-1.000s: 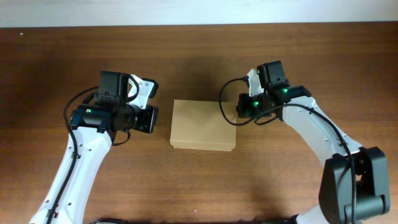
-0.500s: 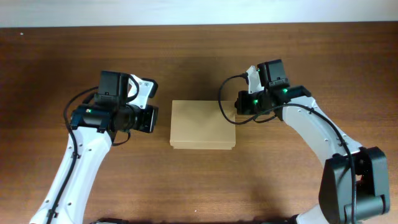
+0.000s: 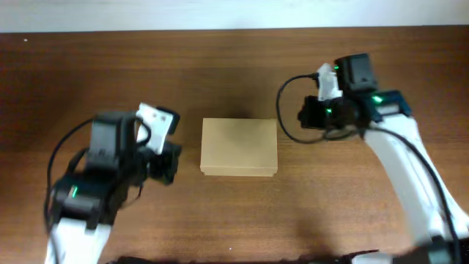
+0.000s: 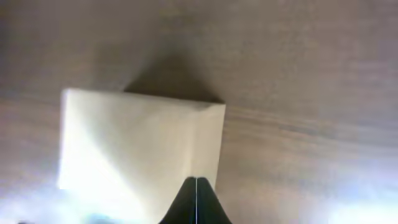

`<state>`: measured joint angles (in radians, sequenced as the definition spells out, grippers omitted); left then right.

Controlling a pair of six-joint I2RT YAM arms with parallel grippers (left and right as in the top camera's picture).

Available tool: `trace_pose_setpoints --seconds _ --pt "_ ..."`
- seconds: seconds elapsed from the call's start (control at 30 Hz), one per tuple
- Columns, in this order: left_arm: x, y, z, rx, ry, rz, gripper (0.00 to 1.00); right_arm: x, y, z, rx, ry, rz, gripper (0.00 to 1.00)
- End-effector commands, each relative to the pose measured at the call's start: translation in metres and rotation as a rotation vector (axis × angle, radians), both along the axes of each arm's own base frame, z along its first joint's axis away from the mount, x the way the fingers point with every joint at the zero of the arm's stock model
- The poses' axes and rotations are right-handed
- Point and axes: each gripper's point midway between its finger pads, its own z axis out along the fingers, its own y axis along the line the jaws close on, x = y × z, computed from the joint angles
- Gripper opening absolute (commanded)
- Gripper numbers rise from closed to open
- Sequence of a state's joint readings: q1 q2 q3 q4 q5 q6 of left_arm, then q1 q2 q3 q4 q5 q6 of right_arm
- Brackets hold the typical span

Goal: Pack container

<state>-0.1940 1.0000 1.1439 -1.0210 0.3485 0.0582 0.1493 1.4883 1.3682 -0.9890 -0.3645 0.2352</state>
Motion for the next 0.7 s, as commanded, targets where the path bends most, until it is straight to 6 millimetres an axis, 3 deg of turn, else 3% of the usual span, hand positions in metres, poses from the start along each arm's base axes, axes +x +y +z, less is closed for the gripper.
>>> trace_pose_setpoints --seconds 0.0,0.23,0.43,0.53,0.67 --pt "-0.025 -0.003 0.011 -0.017 -0.017 -0.027 0.02 -0.027 -0.004 0.031 0.002 -0.038 0.003 0.04" --pt "-0.060 0.003 0.026 -0.030 -0.077 -0.035 0.02 -0.091 -0.020 0.067 -0.035 -0.088 -0.002 0.04" --pt "-0.073 0.006 0.025 -0.028 -0.064 -0.035 0.02 -0.132 -0.028 0.094 -0.021 -0.214 -0.008 0.04" --pt "-0.076 0.007 0.022 -0.024 -0.047 -0.035 0.02 -0.148 -0.037 0.094 -0.050 -0.269 -0.034 0.04" --pt "-0.074 0.006 0.024 -0.026 -0.057 -0.035 0.06 -0.168 -0.043 0.078 -0.059 -0.280 -0.042 0.04"
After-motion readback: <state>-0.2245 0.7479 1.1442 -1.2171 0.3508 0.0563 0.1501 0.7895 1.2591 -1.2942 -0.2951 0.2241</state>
